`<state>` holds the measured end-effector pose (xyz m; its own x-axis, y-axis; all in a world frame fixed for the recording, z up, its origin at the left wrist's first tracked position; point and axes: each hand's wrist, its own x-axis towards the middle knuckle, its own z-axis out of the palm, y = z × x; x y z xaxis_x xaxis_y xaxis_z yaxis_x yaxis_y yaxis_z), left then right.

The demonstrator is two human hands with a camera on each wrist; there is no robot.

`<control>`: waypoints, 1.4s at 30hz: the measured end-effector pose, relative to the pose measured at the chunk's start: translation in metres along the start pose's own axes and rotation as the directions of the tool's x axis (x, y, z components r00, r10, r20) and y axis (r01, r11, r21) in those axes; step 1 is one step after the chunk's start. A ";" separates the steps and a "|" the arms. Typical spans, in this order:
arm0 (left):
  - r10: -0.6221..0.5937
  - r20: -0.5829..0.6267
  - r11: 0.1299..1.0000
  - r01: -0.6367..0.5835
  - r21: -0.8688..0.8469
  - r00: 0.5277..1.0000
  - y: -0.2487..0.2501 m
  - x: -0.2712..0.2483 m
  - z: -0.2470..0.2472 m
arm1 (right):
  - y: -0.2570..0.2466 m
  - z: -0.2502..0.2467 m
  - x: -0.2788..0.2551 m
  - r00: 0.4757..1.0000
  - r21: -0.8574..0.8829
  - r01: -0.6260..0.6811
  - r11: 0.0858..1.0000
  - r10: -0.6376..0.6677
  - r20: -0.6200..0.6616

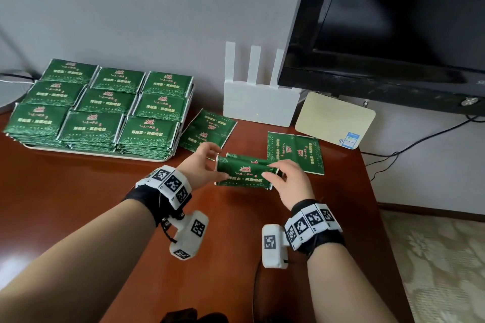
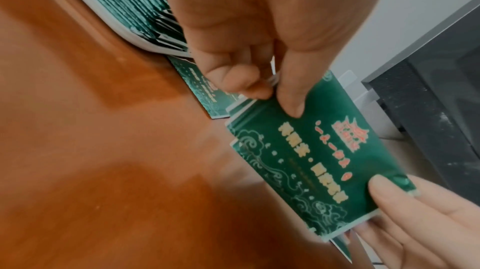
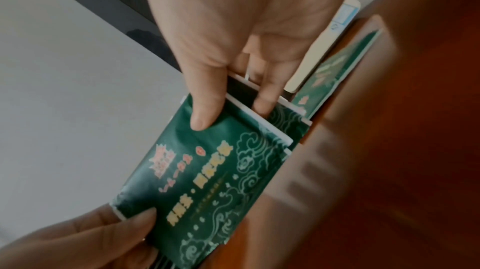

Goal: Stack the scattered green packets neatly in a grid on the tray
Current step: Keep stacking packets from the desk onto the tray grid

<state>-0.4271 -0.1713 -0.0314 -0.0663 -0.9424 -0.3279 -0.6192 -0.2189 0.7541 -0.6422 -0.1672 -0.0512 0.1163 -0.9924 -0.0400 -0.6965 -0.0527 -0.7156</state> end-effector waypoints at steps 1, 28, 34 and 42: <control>0.000 -0.010 0.999 0.000 0.043 1.000 -0.002 0.003 0.003 | 0.001 0.004 0.002 1.000 0.014 0.002 1.000 -0.002 0.006; -0.119 0.039 0.963 0.106 0.248 0.992 -0.033 0.029 0.038 | 0.056 0.031 0.007 0.926 0.022 -0.374 0.927 0.375 -0.053; -0.101 -0.030 0.987 0.104 0.121 0.994 -0.043 -0.002 0.002 | 0.035 0.020 -0.008 0.934 0.214 -0.324 0.921 0.348 -0.084; -0.066 -0.096 0.990 0.053 -0.132 0.993 -0.073 -0.039 -0.062 | -0.026 0.026 -0.028 0.948 0.316 -0.225 0.922 0.282 -0.150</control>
<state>-0.3310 -0.1340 -0.0383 0.0500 -0.9457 -0.3212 -0.5134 -0.3001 0.8039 -0.6086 -0.1352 -0.0492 -0.1924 -0.9719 -0.1354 -0.4448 0.2094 -0.8708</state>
